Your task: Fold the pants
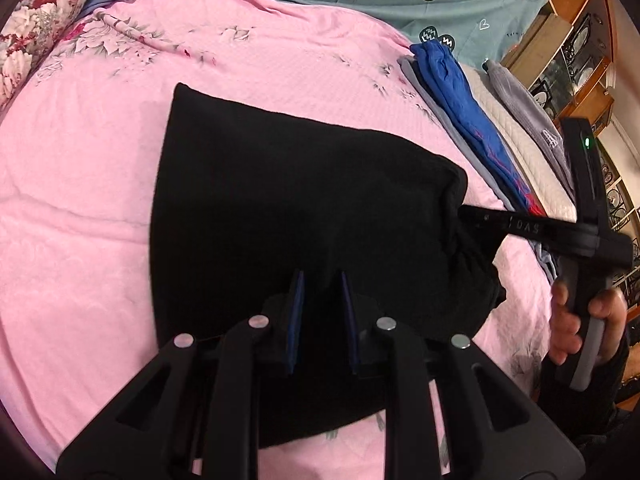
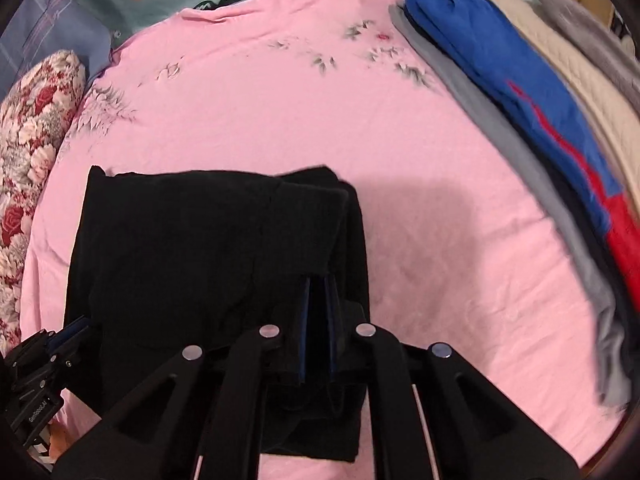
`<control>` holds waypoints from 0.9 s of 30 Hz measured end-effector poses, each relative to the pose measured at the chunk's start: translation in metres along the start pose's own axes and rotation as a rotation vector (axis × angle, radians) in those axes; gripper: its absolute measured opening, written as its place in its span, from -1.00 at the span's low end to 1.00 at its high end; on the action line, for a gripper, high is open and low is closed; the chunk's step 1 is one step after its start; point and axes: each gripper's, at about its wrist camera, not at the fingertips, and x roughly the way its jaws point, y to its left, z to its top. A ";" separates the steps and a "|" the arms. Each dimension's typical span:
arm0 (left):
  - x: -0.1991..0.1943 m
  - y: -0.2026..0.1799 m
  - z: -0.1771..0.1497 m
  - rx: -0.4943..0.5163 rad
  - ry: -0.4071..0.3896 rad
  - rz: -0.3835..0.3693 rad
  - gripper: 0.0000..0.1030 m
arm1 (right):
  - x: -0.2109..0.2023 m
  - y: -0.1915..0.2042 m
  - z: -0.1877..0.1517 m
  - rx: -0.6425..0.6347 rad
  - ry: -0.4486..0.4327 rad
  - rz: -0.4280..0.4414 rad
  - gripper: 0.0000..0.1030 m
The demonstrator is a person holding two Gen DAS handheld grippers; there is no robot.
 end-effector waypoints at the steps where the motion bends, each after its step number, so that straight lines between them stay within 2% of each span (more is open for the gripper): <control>1: -0.009 0.001 -0.001 0.000 -0.012 0.017 -0.62 | -0.016 0.010 0.008 -0.038 -0.036 0.004 -0.79; 2: -0.017 0.003 -0.002 0.003 -0.027 0.023 -0.56 | -0.029 0.022 0.015 -0.080 -0.068 0.010 -0.72; 3: -0.031 0.005 -0.005 0.006 -0.055 0.024 -0.42 | -0.044 0.035 0.021 -0.137 -0.098 0.030 -0.50; 4: -0.039 0.008 -0.007 0.003 -0.072 0.022 -0.36 | -0.055 0.056 0.029 -0.209 -0.123 0.081 -0.23; 6: -0.054 0.013 -0.010 -0.016 -0.090 0.019 -0.31 | -0.060 0.102 0.045 -0.356 -0.109 0.243 -0.01; 7: -0.058 0.015 -0.011 -0.023 -0.091 0.008 -0.31 | -0.054 0.124 0.053 -0.411 -0.082 0.302 -0.01; 9: -0.062 0.016 -0.012 -0.030 -0.089 -0.027 -0.31 | -0.032 0.163 0.072 -0.458 -0.032 0.352 -0.01; 11: -0.058 0.015 -0.012 -0.028 -0.073 -0.033 -0.34 | -0.007 0.193 0.087 -0.491 0.033 0.371 -0.01; 13: -0.047 0.016 -0.014 -0.027 -0.038 -0.043 -0.52 | 0.031 0.225 0.100 -0.552 0.095 0.343 -0.01; 15: -0.033 0.016 -0.017 -0.030 0.009 -0.055 -0.66 | 0.059 0.234 0.104 -0.589 0.123 0.297 -0.01; 17: -0.024 0.017 -0.021 -0.031 0.043 -0.063 -0.68 | 0.081 0.238 0.107 -0.613 0.177 0.287 -0.01; 21: -0.015 0.018 -0.025 -0.021 0.061 -0.062 -0.67 | 0.094 0.230 0.104 -0.654 0.226 0.285 -0.01; 22: -0.013 0.019 -0.026 -0.024 0.068 -0.059 -0.68 | 0.094 0.230 0.104 -0.658 0.229 0.300 -0.17; 23: -0.012 0.019 -0.026 -0.023 0.072 -0.056 -0.68 | 0.095 0.230 0.102 -0.663 0.242 0.318 -0.43; 24: -0.011 0.017 -0.027 -0.018 0.077 -0.048 -0.67 | 0.095 0.232 0.099 -0.668 0.253 0.311 -0.82; 27: -0.010 0.011 -0.028 0.003 0.076 -0.018 -0.67 | 0.090 0.237 0.102 -0.628 0.227 0.262 -0.87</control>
